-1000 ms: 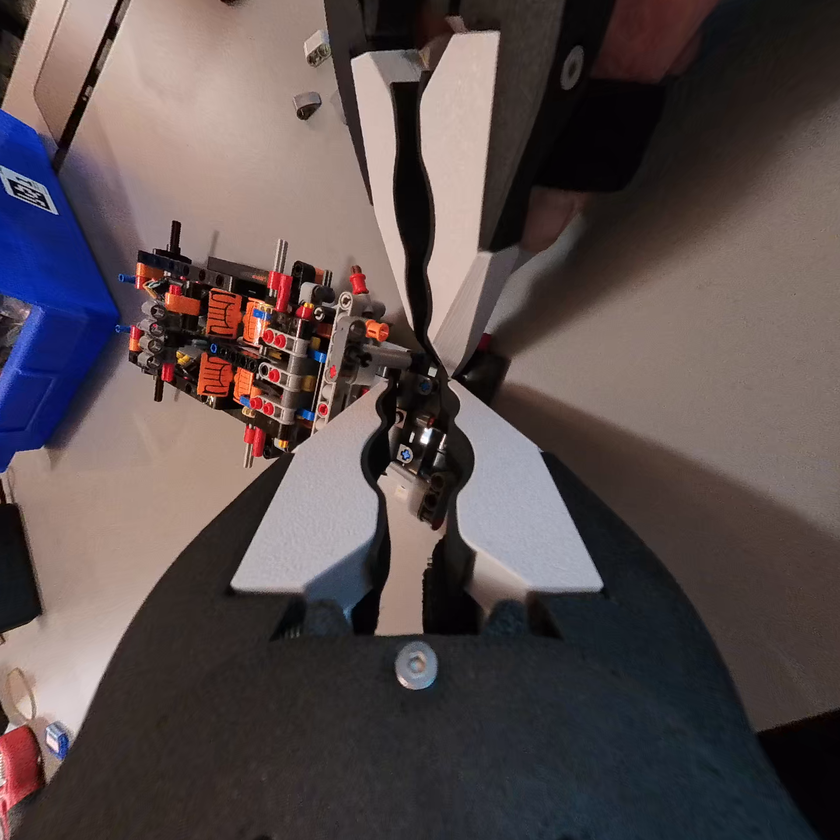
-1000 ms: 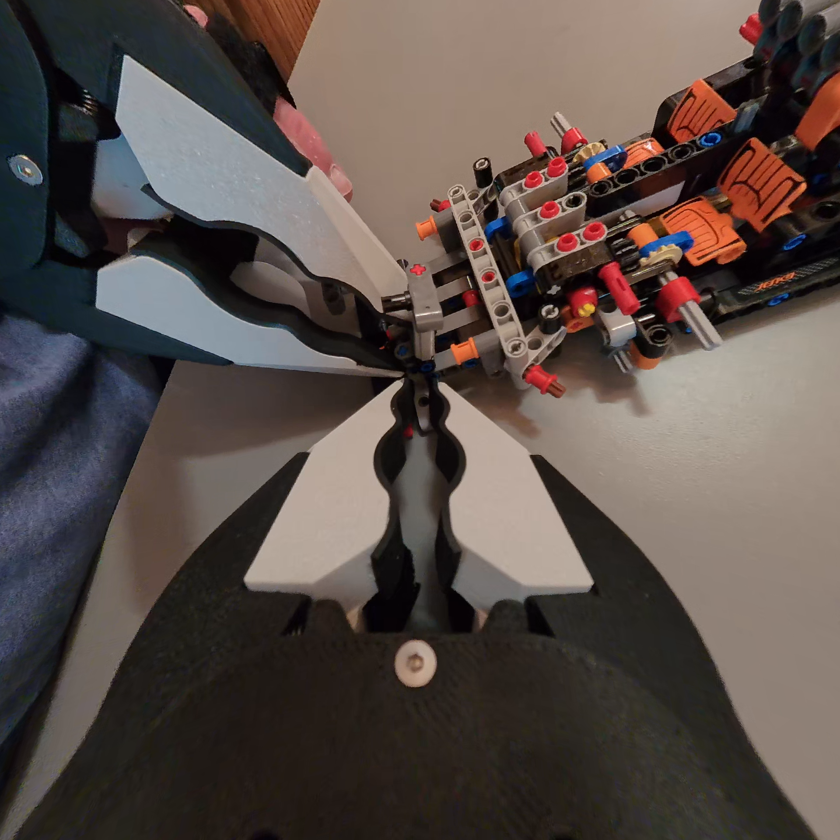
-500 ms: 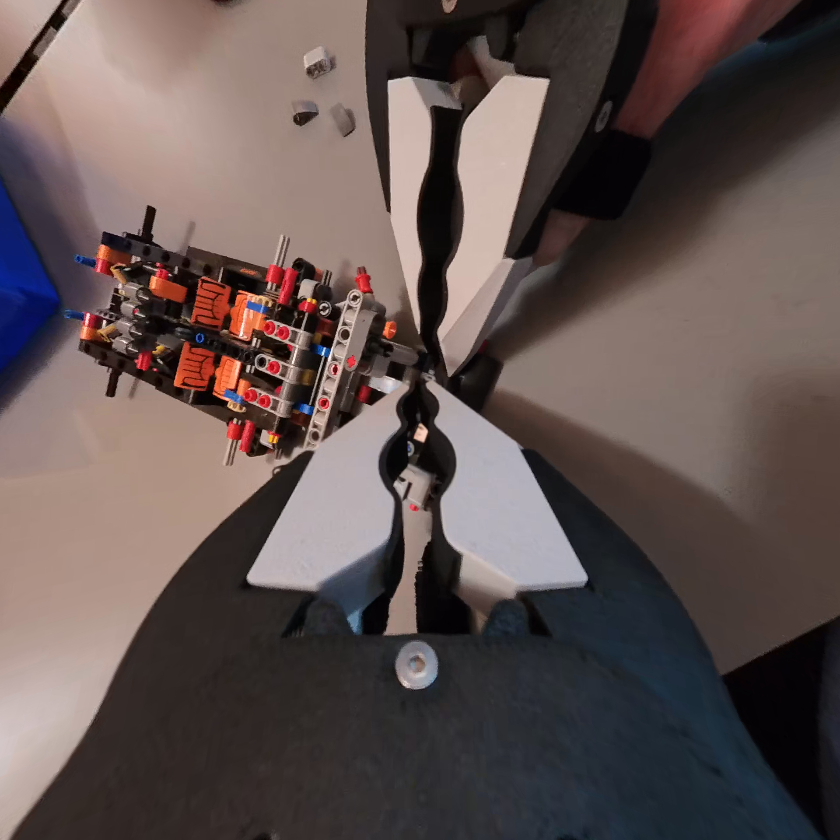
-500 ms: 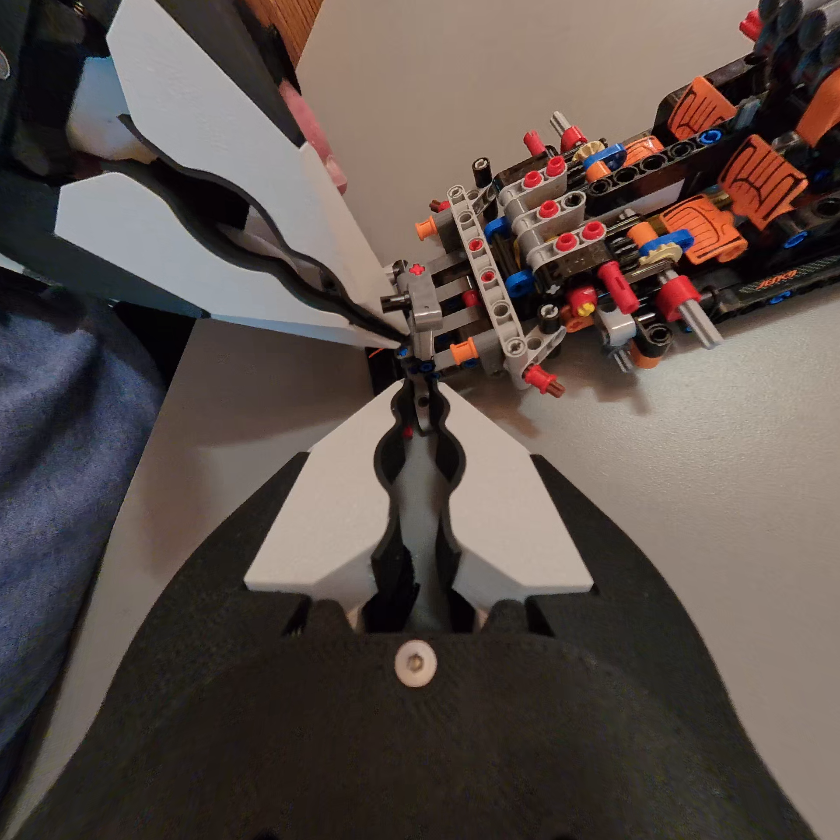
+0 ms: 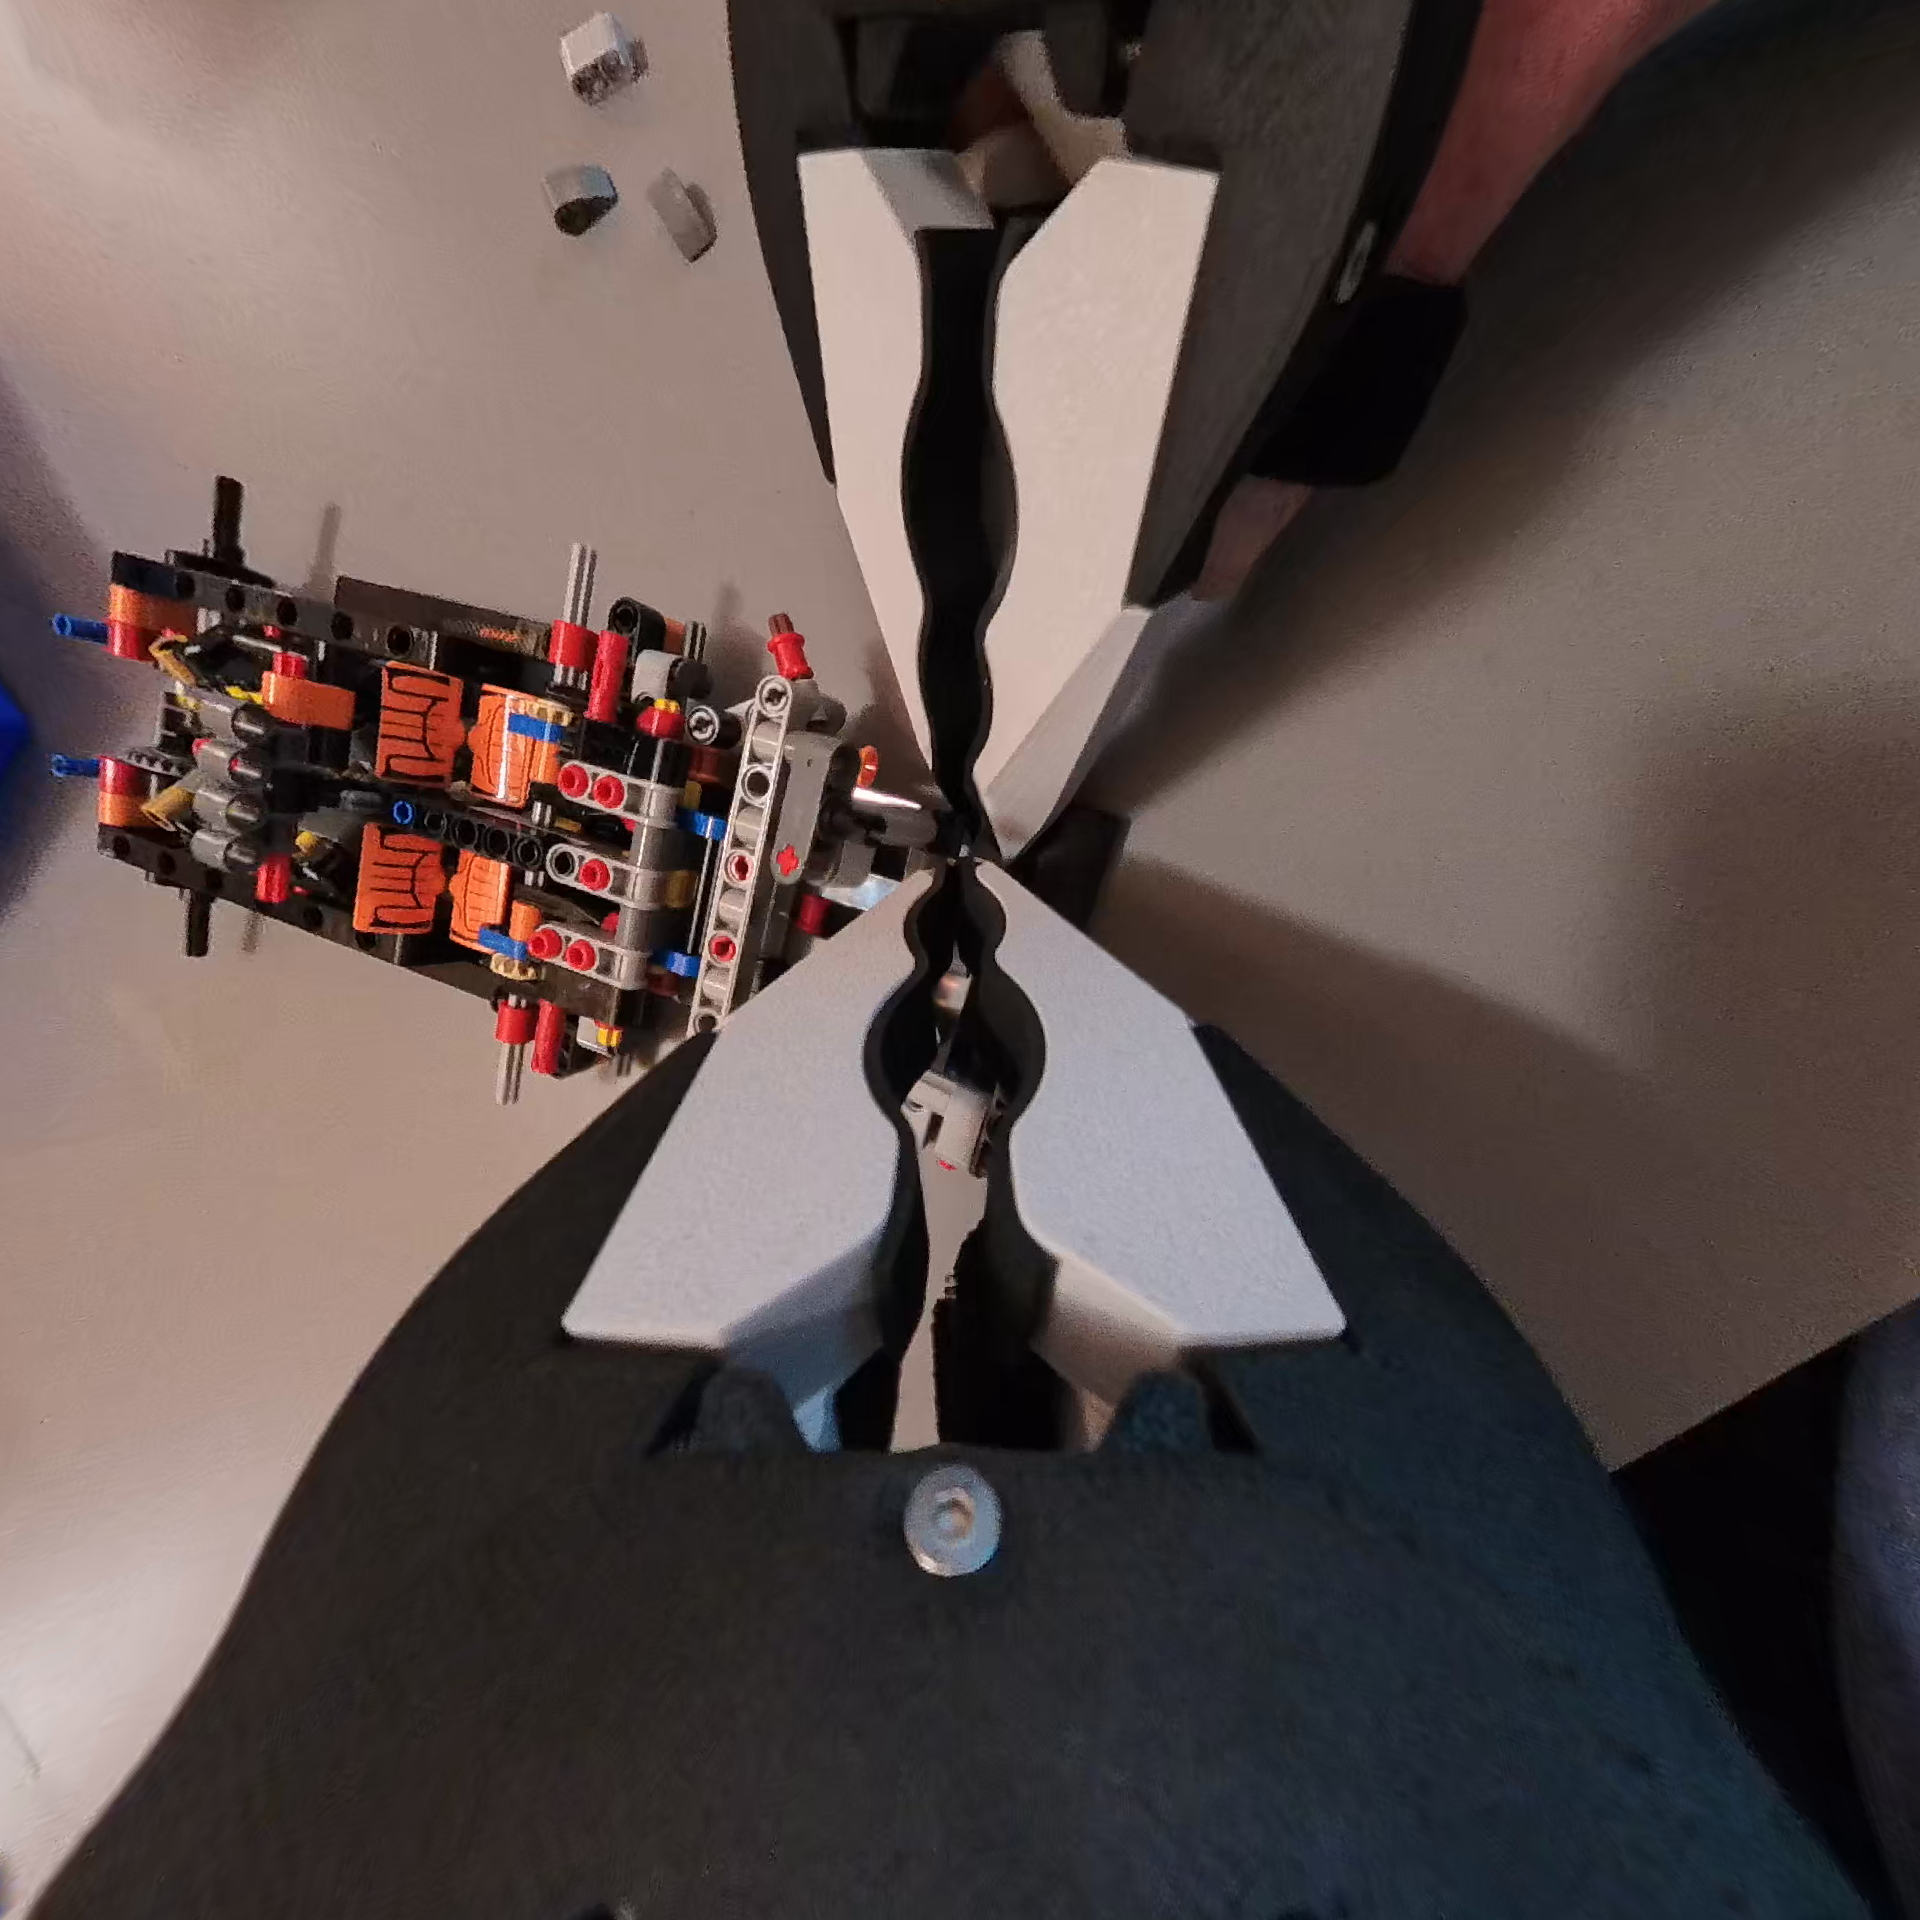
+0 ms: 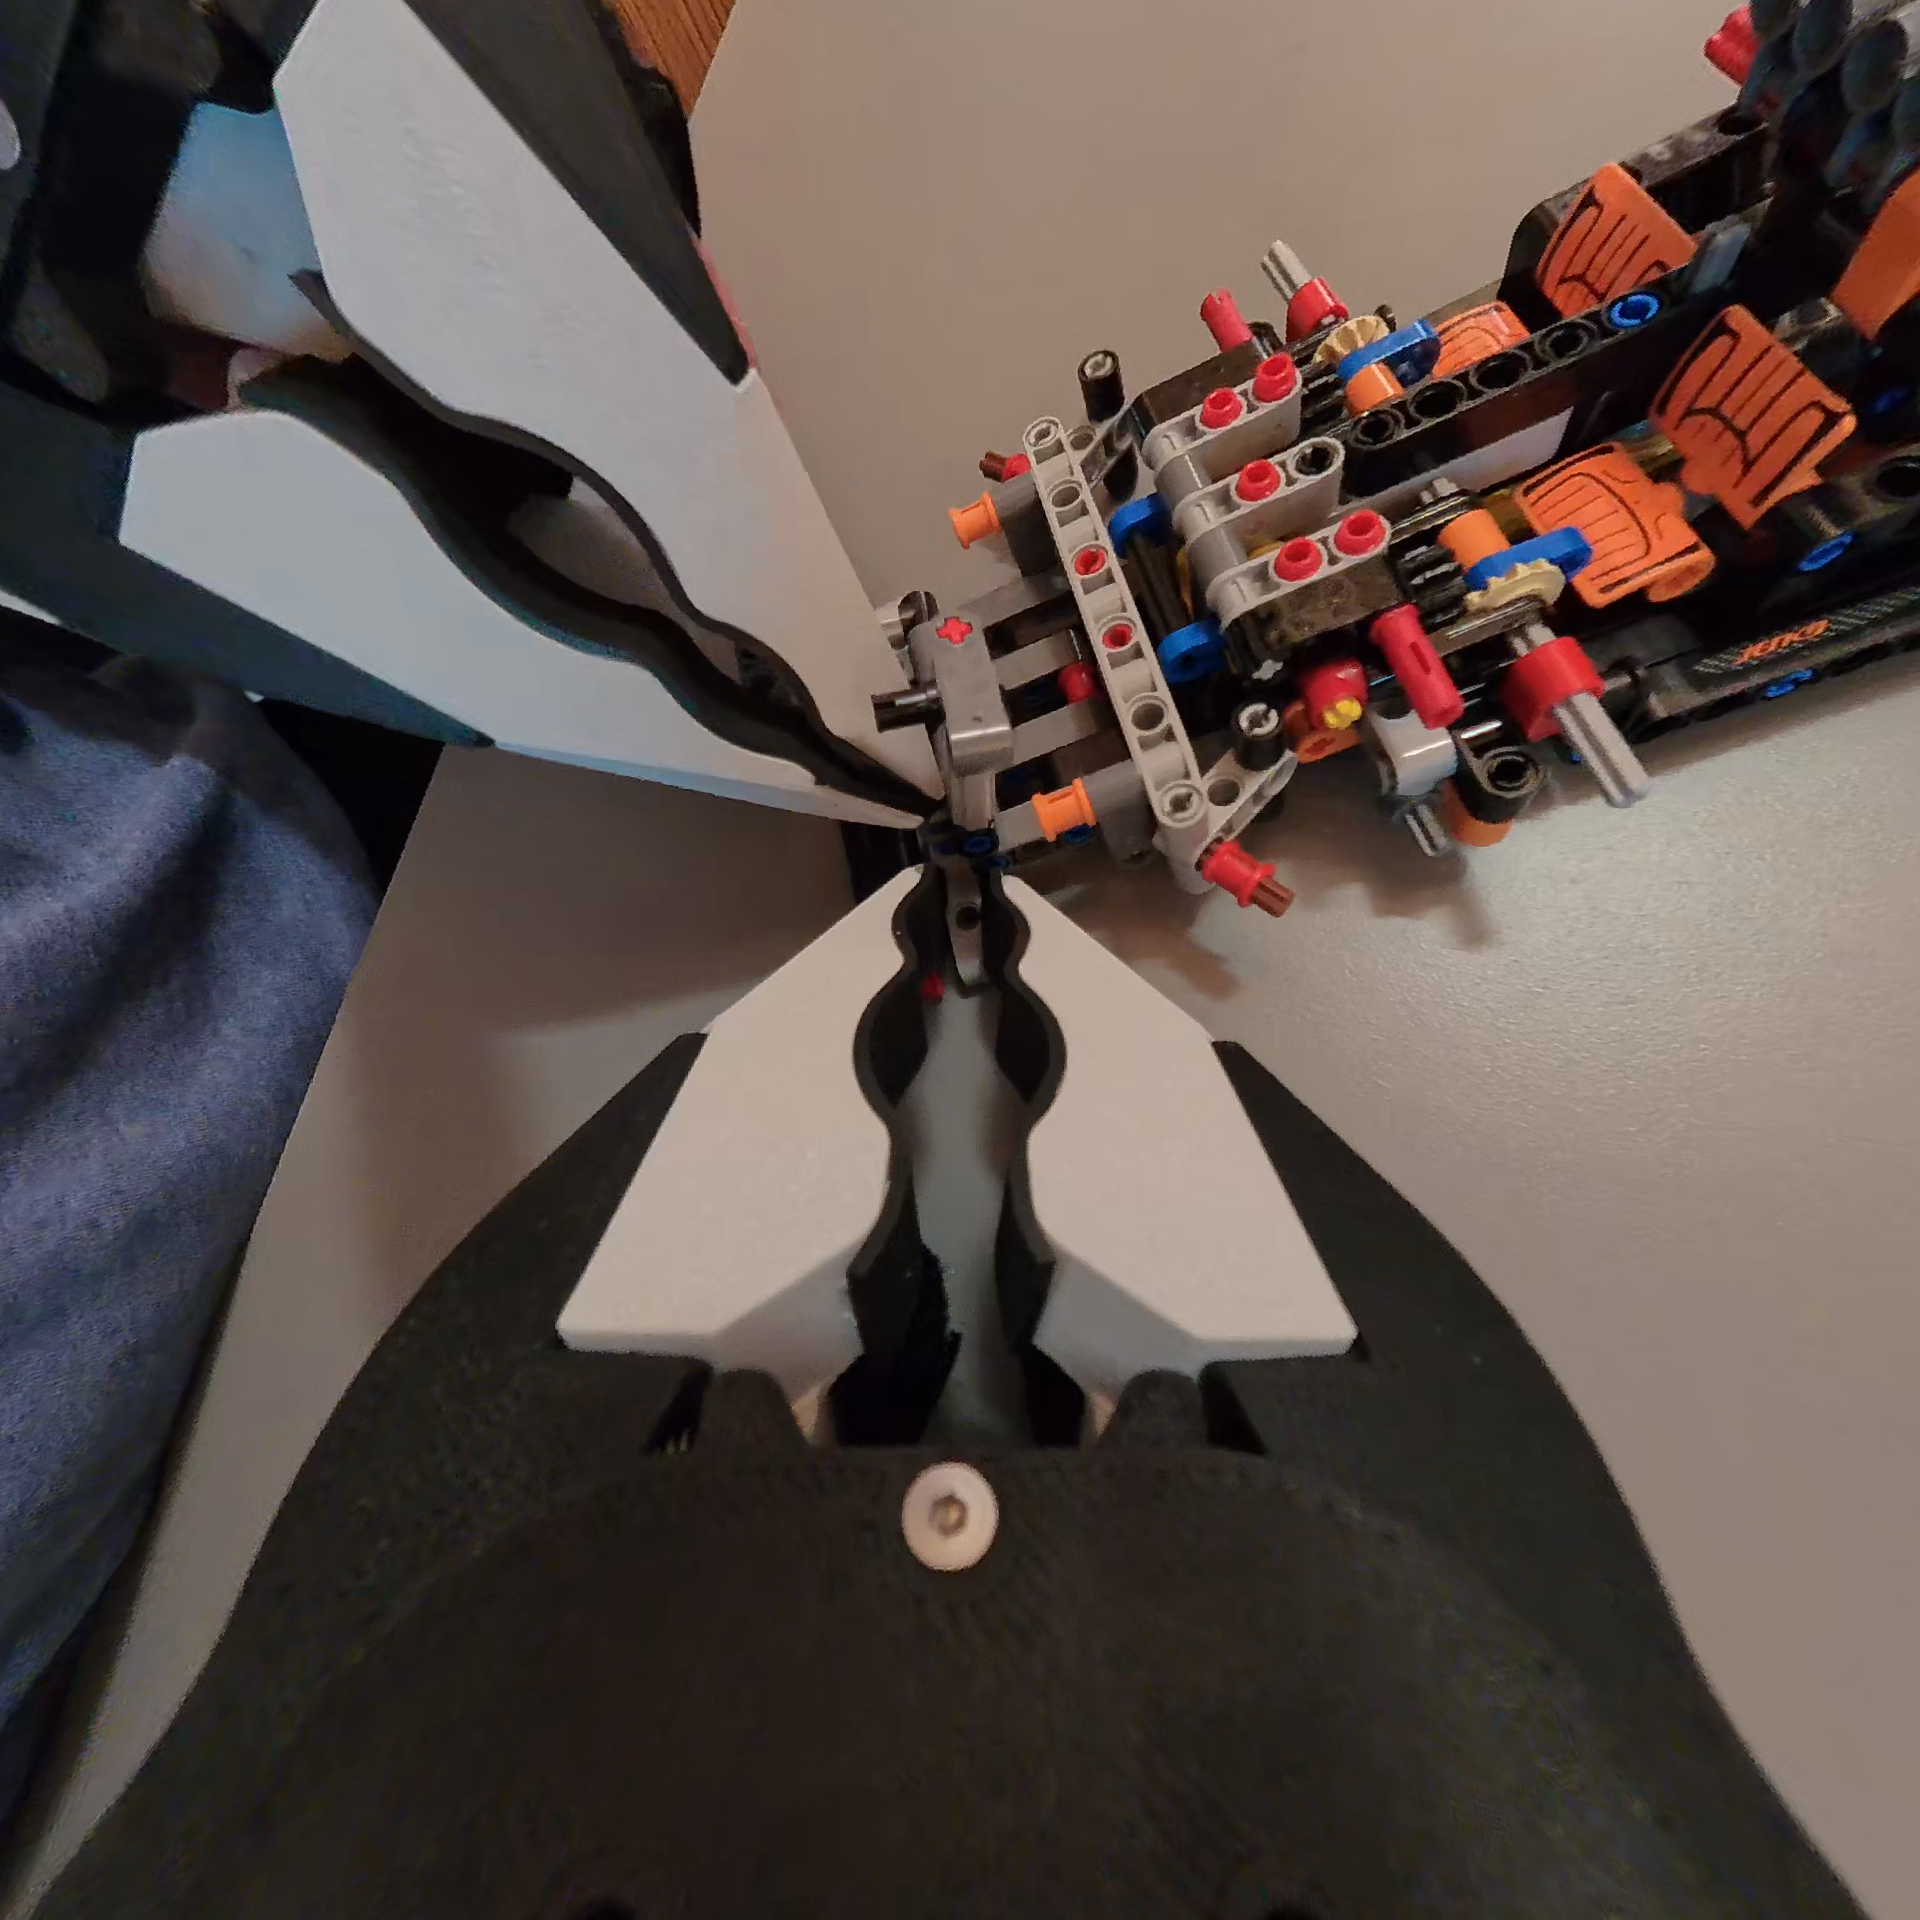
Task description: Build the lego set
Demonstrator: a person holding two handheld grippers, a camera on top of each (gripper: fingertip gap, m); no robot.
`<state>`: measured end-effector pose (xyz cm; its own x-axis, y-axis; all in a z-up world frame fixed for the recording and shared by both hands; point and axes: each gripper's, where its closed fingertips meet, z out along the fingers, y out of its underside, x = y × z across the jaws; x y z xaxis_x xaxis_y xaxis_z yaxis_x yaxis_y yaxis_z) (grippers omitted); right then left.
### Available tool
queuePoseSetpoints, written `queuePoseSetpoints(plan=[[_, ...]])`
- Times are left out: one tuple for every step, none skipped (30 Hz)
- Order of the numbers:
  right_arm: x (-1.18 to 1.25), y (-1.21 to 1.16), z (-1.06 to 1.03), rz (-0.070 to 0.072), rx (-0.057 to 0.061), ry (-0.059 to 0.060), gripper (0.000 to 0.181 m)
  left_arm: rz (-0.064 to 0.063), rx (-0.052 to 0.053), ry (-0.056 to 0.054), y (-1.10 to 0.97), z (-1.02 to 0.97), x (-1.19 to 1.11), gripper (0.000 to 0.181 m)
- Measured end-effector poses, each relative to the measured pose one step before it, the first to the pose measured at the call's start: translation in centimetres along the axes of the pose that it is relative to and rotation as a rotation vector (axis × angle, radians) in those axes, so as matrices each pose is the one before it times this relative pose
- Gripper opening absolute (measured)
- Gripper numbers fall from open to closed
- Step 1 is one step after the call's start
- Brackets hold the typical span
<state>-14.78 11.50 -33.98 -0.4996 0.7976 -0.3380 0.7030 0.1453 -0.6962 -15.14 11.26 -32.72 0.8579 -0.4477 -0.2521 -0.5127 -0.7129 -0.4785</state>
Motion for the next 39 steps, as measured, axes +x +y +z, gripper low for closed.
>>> queuePoseSetpoints(plan=[[-0.005, 0.010, 0.016, -0.0004, -0.0009, 0.0000, 0.005, 0.0275, -0.0178, -0.0117, 0.018, 0.021, 0.002, 0.000], [0.008, 0.008, 0.004, 0.0005, -0.0010, -0.0007, 0.005, 0.0076, -0.0123, 0.0005, 0.010, 0.015, 0.015, 0.000], [-0.004, -0.002, 0.009, 0.0004, -0.0010, -0.0002, 0.005, -0.0033, 0.0004, 0.0045, 0.005, 0.045, 0.009, 0.000], [-0.006, 0.007, 0.016, -0.0001, -0.0002, 0.0004, 0.005, 0.0023, 0.0041, -0.0088, 0.018, 0.021, 0.016, 0.000], [-0.001, 0.000, 0.000, 0.0004, 0.0000, 0.0002, 0.005, 0.0131, -0.0015, -0.0195, 0.017, 0.014, 0.015, 0.000], [0.000, 0.002, -0.001, 0.0001, -0.0002, 0.0001, 0.005, 0.0182, -0.0130, -0.0179, 0.001, 0.024, 0.009, 0.000], [-0.007, -0.010, 0.006, -0.0005, 0.0000, 0.0006, 0.005, 0.0221, -0.0142, -0.0164, 0.013, 0.009, 0.016, 0.000], [-0.005, -0.004, 0.010, -0.0015, 0.0004, 0.0021, 0.005, -0.0082, -0.0044, -0.0033, 0.002, -0.001, 0.008, 0.000], [-0.011, 0.003, 0.004, -0.0013, 0.0004, 0.0022, 0.005, -0.0035, 0.0014, -0.0083, -0.001, 0.007, 0.007, 0.000], [-0.013, -0.011, 0.009, -0.0001, 0.0004, 0.0014, 0.005, 0.0099, -0.0004, -0.0171, 0.014, 0.007, 0.018, 0.000], [-0.003, -0.016, 0.012, 0.0010, 0.0008, 0.0026, 0.005, 0.0179, -0.0106, -0.0188, 0.020, 0.006, 0.012, 0.000], [-0.012, -0.014, -0.001, 0.0017, 0.0000, 0.0043, 0.005, 0.0226, -0.0157, -0.0123, 0.004, 0.006, 0.002, 0.000], [-0.009, 0.009, -0.004, -0.0015, -0.0021, 0.0058, 0.005, 0.0106, -0.0123, 0.0021, 0.011, -0.001, -0.005, 0.000], [-0.016, 0.004, -0.003, -0.0064, -0.0025, 0.0086, 0.005, 0.0027, -0.0053, 0.0053, -0.011, 0.004, -0.005, 0.000], [-0.009, 0.006, -0.014, -0.0069, -0.0016, 0.0090, 0.005, -0.0076, 0.0076, 0.0060, -0.023, -0.005, 0.014, 0.000], [-0.028, 0.003, -0.022, -0.0032, -0.0011, 0.0039, 0.005, -0.0077, 0.0066, 0.0122, 0.008, -0.021, 0.025, 0.000], [-0.035, 0.030, -0.070, 0.0010, -0.0030, 0.0028, 0.005, -0.0106, 0.0015, 0.0220, -0.043, -0.040, 0.067, 0.000], [0.064, 0.085, -0.137, -0.0030, -0.0070, 0.0139, 0.005, -0.0176, 0.0105, 0.0126, -0.201, 0.028, 0.016, 0.000], [0.102, 0.132, -0.195, -0.0070, -0.0105, 0.0168, 0.005, -0.0084, 0.0214, -0.0064, -0.294, 0.093, 0.006, 0.000], [0.053, 0.115, -0.164, 0.0006, -0.0049, 0.0055, 0.005, -0.0040, 0.0193, -0.0001, -0.241, 0.044, 0.092, 0.000], [0.032, 0.005, -0.104, 0.0142, 0.0084, -0.0029, 0.006, -0.0201, 0.0064, 0.0038, -0.071, -0.026, -0.006, 0.000], [0.039, -0.025, -0.045, 0.0150, 0.0090, -0.0032, 0.006, -0.0070, 0.0066, -0.0039, 0.009, -0.037, -0.110, 0.000], [0.093, 0.051, -0.081, -0.0112, -0.0028, 0.0132, 0.007, -0.0082, 0.0053, 0.0026, 0.093, -0.026, -0.002, 0.000], [0.100, -0.016, -0.166, -0.0354, -0.0079, 0.0293, 0.009, -0.0066, -0.0120, 0.0147, 0.396, 0.027, 0.169, 0.000], [-0.058, -0.133, -0.237, -0.0361, -0.0043, 0.0231, 0.011, -0.0014, -0.0215, 0.0095, 0.534, 0.197, 0.177, 0.000], [-0.095, -0.312, -0.348, -0.0322, 0.0116, 0.0177, 0.009, 0.0066, -0.0077, -0.0030, 0.430, 0.275, 0.112, 0.000], [-0.052, -0.288, -0.417, -0.0141, 0.0185, 0.0109, 0.006, -0.0140, 0.0249, 0.0012, -0.123, -0.097, 0.059, 0.000], [-0.113, -0.222, -0.457, 0.0120, 0.0191, -0.0042, 0.007, -0.0240, 0.0277, 0.0031, -0.294, -0.332, -0.066, 0.000], [-0.080, -0.170, -0.449, 0.0076, 0.0191, -0.0031, 0.006, -0.0103, 0.0260, -0.0109, -0.304, -0.483, -0.321, 0.000], [-0.002, 0.003, -0.334, -0.0093, 0.0098, 0.0067, 0.006, -0.0079, 0.0173, -0.0097, -0.205, -0.529, -0.354, 0.000], [-0.139, -0.026, -0.242, -0.0221, 0.0114, 0.0022, 0.006, -0.0116, 0.0204, -0.0021, -0.222, -0.589, -0.274, 0.000], [-0.354, -0.103, -0.149, -0.0342, 0.0120, -0.0060, 0.002, -0.0064, 0.0385, 0.0129, -0.380, -0.673, -0.011, 0.000], [-0.470, -0.099, -0.010, -0.0436, 0.0001, -0.0071, 0.001, -0.0076, 0.0327, 0.0157, -0.236, -0.591, 0.065, 0.000], [-0.408, -0.203, 0.118, -0.0529, -0.0031, 0.0057, 0.002, -0.0132, 0.0051, 0.0005, 0.241, -0.382, -0.156, 0.000], [-0.281, -0.355, 0.182, -0.0582, 0.0004, 0.0209, 0.001, -0.0073, -0.0066, -0.0036, 0.511, -0.224, -0.217, 0.000], [-0.141, -0.335, 0.278, -0.0527, -0.0061, 0.0279, 0.000, -0.0048, -0.0018, -0.0038, 0.524, -0.099, -0.183, 0.000], [0.108, -0.223, 0.309, -0.0416, -0.0119, 0.0375, 0.000, -0.0055, -0.0028, -0.0060, 0.566, -0.002, -0.192, 0.000], [0.126, -0.076, 0.333, -0.0244, -0.0139, 0.0278, 0.000, -0.0005, 0.0038, -0.0160, 0.420, -0.027, -0.269, 0.000], [-0.067, 0.019, 0.347, -0.0044, -0.0099, 0.0020, 0.000, 0.0019, 0.0102, -0.0019, 0.172, -0.039, 0.013, 0.000]])
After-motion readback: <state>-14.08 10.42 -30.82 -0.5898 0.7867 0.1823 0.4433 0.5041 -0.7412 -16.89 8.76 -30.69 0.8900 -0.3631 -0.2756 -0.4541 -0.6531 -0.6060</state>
